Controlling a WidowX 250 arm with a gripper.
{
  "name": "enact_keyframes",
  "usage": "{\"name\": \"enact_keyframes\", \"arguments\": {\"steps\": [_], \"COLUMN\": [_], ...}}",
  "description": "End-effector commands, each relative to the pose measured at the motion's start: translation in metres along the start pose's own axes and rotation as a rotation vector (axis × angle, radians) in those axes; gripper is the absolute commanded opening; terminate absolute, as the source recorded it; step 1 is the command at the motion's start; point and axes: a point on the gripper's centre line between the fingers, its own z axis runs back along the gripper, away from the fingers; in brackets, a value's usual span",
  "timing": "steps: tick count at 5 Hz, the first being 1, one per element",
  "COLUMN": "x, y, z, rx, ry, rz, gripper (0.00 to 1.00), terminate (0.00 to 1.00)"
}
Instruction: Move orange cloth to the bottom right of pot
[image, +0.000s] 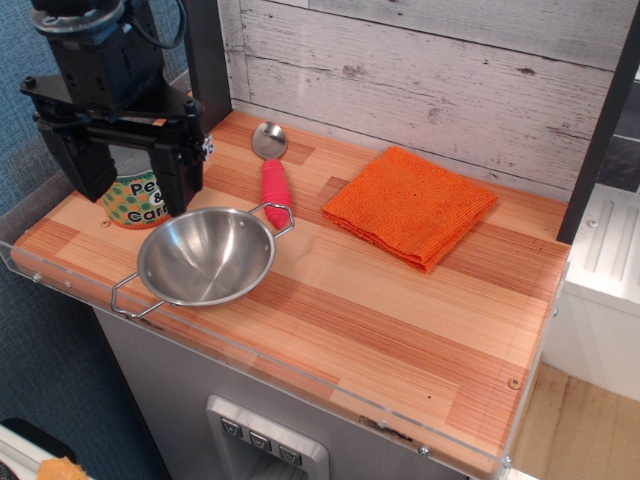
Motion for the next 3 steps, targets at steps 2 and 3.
{"name": "enact_keyframes", "arguments": {"steps": [2, 3], "x": [0.027, 0.055], "y": [-0.019, -0.038], "z": [-0.006, -0.012], "rx": [0.066, 0.082], "ry": [0.032, 0.02], "rz": [0.044, 0.039], "gripper": [1.0, 1.0], "terminate": [0.0, 0.0]}}
